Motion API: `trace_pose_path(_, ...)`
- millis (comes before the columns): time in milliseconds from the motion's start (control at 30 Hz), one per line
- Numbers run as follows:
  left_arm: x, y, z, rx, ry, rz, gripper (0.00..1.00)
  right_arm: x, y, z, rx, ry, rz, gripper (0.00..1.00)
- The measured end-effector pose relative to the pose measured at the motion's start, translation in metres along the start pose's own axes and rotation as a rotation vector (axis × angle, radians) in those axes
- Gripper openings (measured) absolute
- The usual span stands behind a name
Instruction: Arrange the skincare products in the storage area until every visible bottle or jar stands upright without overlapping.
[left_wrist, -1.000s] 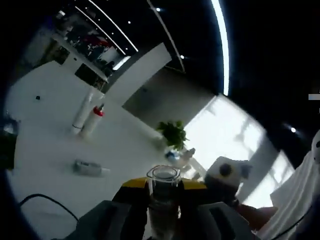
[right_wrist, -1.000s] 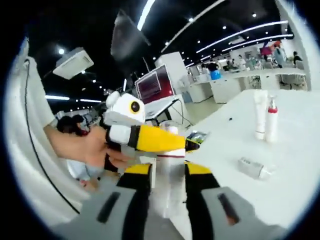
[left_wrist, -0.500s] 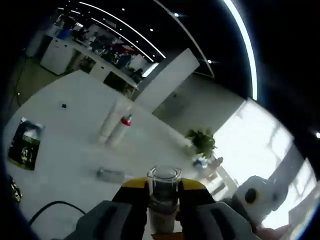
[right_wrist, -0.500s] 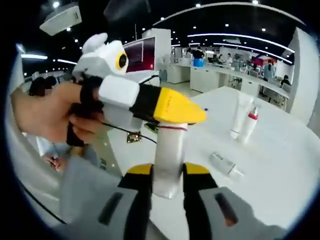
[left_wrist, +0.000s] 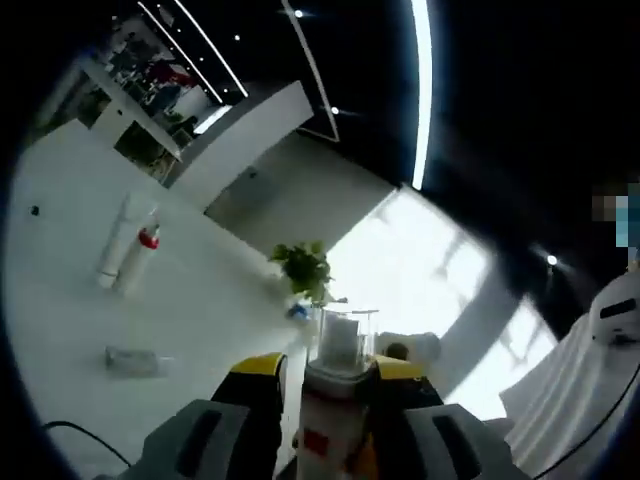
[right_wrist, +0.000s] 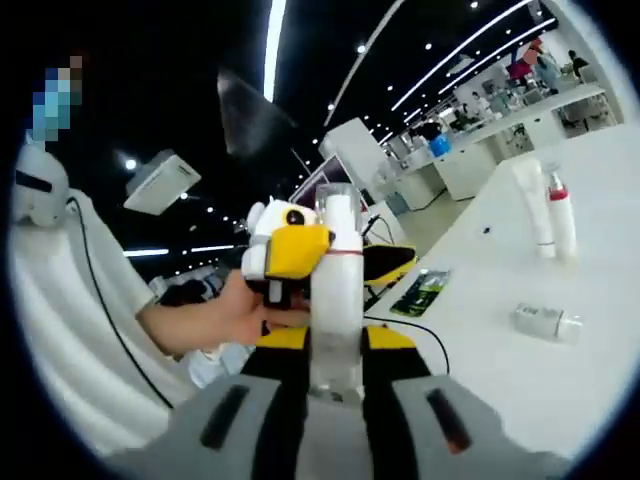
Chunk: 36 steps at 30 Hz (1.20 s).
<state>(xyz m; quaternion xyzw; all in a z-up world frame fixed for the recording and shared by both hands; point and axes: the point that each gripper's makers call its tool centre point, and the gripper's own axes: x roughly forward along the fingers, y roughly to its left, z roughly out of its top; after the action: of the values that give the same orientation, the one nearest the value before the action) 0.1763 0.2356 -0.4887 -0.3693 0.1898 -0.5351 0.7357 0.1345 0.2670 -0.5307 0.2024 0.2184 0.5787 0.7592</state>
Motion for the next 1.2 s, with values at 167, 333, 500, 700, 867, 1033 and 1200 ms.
trace_pose_path(167, -0.001, -0.003, -0.002, 0.036, 0.005, 0.001, 0.26, 0.000, 0.004, -0.003, 0.027, 0.000, 0.031, 0.20)
trace_pose_path(333, -0.004, 0.021, 0.003, 0.089, -0.033, 0.148, 0.25, 0.009, -0.014, -0.004, -0.078, 0.045, -0.127, 0.22)
trace_pose_path(500, -0.012, 0.047, 0.011, 0.080, -0.088, 0.340, 0.25, 0.021, -0.023, -0.006, -0.223, 0.130, -0.267, 0.32)
trace_pose_path(700, -0.011, 0.049, 0.008, 0.141, -0.120, 0.469, 0.25, 0.031, -0.034, -0.007, -0.333, 0.200, -0.420, 0.31)
trace_pose_path(867, -0.011, 0.051, 0.001, 0.163, -0.132, 0.516, 0.26, 0.026, -0.045, -0.011, -0.300, 0.214, -0.468, 0.25)
trace_pose_path(1033, -0.007, 0.051, -0.010, 0.124, -0.058, 0.439, 0.25, 0.016, -0.045, -0.016, -0.265, 0.209, -0.423, 0.23)
trace_pose_path(1200, 0.002, 0.029, -0.005, 0.181, -0.043, 0.275, 0.24, 0.014, -0.024, -0.003, -0.100, 0.107, -0.232, 0.23)
